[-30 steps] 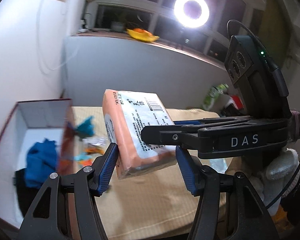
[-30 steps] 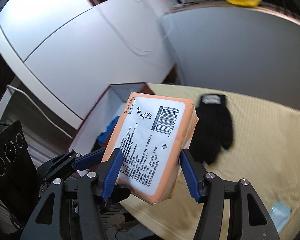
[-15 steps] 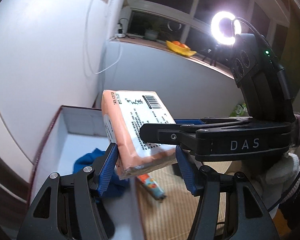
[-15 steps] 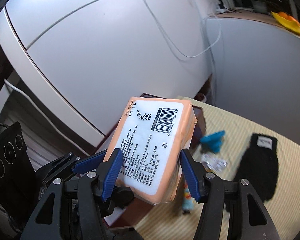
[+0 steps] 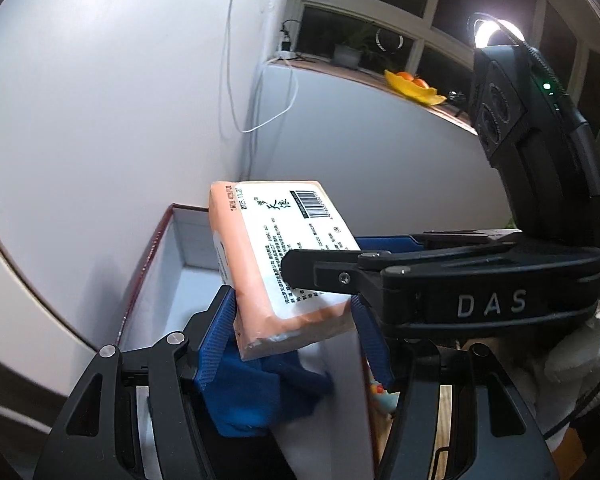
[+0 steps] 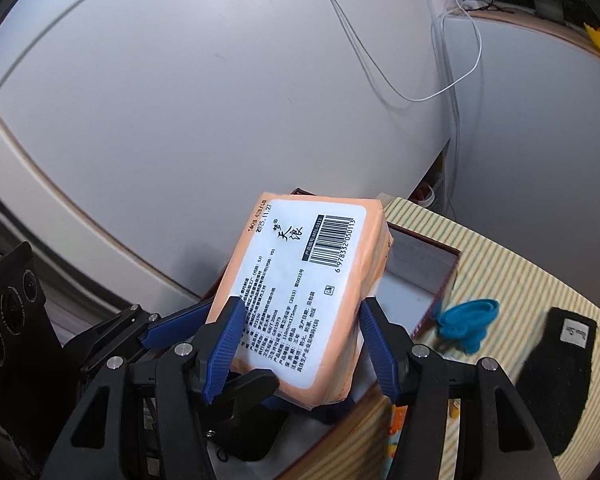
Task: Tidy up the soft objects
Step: 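Lower the orange package into the shoebox and open the right tool, then move both tools over the black fuzzy glove on the bed, then close both tools on the black glove at its cuff, then carry the glove with both tools into the shoebox and open them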
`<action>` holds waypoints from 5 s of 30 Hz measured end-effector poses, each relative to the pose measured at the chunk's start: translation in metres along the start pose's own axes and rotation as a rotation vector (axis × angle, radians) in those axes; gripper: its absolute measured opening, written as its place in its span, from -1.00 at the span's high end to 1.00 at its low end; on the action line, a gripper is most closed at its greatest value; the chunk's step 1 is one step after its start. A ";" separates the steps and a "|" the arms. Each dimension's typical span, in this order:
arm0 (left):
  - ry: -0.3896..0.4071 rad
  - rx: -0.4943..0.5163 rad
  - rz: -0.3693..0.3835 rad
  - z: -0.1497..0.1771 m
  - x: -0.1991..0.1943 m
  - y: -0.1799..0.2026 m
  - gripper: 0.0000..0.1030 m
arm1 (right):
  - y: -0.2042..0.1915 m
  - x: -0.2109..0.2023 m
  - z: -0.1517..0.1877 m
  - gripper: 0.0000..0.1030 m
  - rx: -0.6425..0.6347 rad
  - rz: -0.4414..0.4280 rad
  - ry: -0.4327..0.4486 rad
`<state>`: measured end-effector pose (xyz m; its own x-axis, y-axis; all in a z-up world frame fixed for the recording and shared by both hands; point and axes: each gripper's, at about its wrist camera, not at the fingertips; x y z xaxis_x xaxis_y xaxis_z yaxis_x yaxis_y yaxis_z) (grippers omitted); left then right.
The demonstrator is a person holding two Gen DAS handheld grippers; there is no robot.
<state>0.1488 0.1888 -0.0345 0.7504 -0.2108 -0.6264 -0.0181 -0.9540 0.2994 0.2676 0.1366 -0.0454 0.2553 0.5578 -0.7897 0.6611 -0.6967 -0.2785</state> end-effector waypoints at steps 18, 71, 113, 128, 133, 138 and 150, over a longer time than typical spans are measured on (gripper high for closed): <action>0.001 -0.024 -0.017 0.009 0.000 -0.002 -0.12 | 0.019 -0.022 0.002 -0.09 0.007 0.076 0.023; -0.154 -0.008 0.224 0.087 0.086 0.161 -0.35 | 0.215 -0.129 0.168 -0.35 0.358 0.134 -0.002; -0.237 -0.146 0.310 0.087 0.155 0.143 0.38 | 0.220 -0.016 0.138 0.14 0.362 0.097 -0.110; -0.140 -0.057 0.361 0.092 0.093 0.173 0.52 | 0.174 -0.080 0.167 0.43 0.300 0.072 0.018; -0.095 -0.042 0.376 0.085 0.070 0.175 0.52 | 0.158 -0.108 0.172 0.44 0.286 0.063 0.067; -0.029 -0.005 0.365 0.078 0.033 0.175 0.52 | 0.132 -0.134 0.166 0.44 0.243 0.054 0.124; 0.096 0.019 0.256 0.076 -0.048 0.131 0.52 | 0.043 -0.151 0.138 0.44 0.096 -0.053 0.183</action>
<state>0.0601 0.0579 -0.0201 0.7789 -0.4256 -0.4607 -0.2269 -0.8760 0.4256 0.1601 -0.0393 -0.0138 0.3518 0.6615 -0.6623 0.6090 -0.6991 -0.3748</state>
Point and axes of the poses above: each gripper's, at about its wrist camera, not at the fingertips, and x roughly the way its jaws point, y to its right, z to its underside, and after that the axes turned 8 degrees about z, right-handed
